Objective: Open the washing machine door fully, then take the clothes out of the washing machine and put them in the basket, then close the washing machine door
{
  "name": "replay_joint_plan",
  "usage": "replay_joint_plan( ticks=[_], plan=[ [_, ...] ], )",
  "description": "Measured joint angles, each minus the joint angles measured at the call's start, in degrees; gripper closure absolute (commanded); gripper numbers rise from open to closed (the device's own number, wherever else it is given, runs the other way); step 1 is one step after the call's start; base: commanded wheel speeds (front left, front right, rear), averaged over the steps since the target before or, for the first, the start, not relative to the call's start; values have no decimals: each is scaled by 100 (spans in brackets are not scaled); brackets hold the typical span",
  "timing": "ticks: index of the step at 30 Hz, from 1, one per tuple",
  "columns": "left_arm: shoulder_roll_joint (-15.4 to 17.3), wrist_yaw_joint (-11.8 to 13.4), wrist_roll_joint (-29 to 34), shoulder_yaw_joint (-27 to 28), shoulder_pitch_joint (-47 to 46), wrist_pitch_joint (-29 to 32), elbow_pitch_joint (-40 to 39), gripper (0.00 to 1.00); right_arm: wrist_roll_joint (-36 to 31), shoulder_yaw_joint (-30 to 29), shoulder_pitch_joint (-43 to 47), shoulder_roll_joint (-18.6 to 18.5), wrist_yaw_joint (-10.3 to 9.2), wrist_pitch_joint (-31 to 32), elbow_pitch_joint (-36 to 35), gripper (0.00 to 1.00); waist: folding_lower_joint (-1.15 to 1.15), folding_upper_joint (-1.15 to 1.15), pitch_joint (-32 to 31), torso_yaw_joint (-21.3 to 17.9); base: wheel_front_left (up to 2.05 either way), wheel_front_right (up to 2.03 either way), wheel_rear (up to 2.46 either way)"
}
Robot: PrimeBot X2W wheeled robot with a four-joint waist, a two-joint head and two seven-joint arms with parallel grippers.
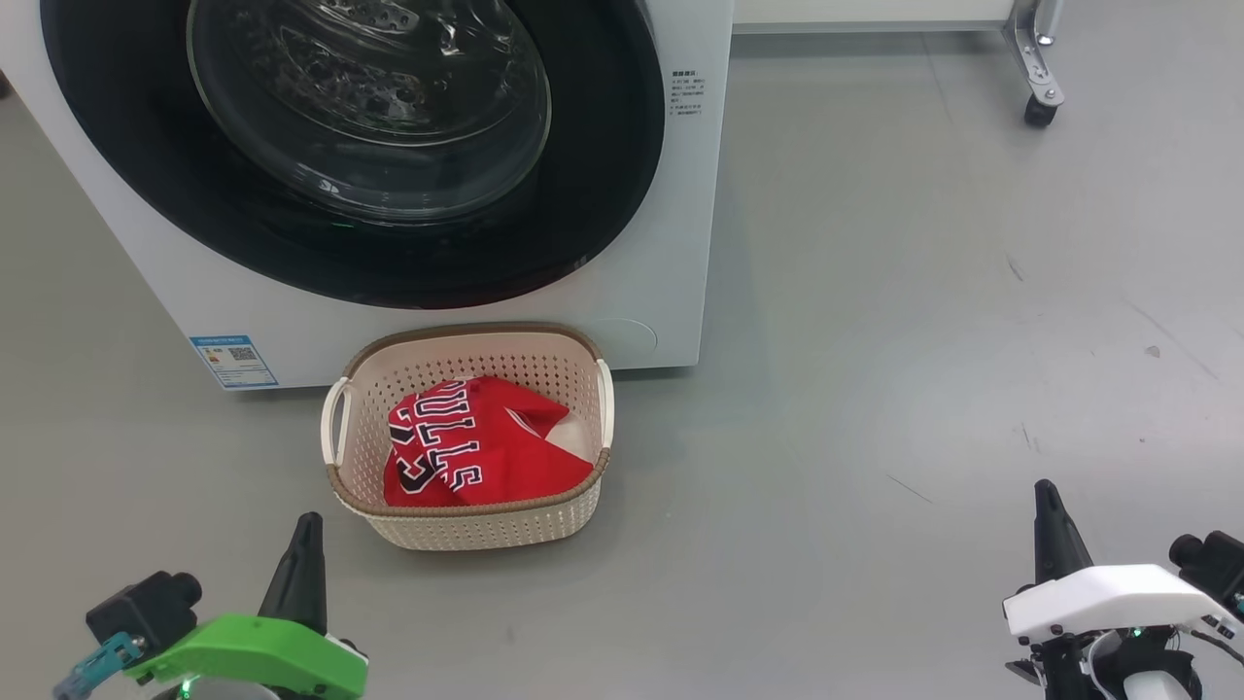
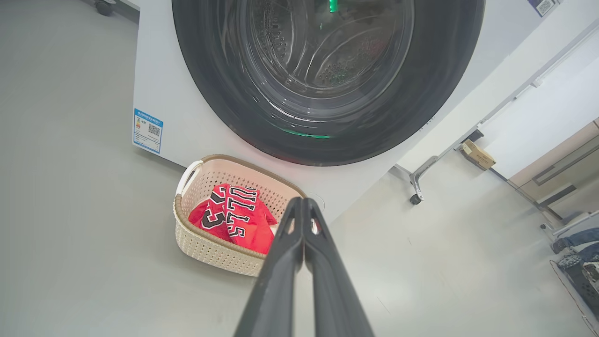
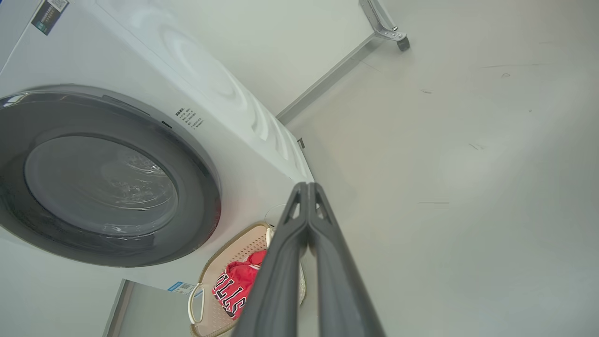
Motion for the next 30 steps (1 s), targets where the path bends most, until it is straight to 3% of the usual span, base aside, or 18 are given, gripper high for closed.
replay_joint_plan(
  ticks=[30],
  plan=[
    [-33,-364,-2228,549,-140,379,325,100,2065,-480,-258,58,293,532,264,100,0,0,-87,-44,0,0,0]
  ],
)
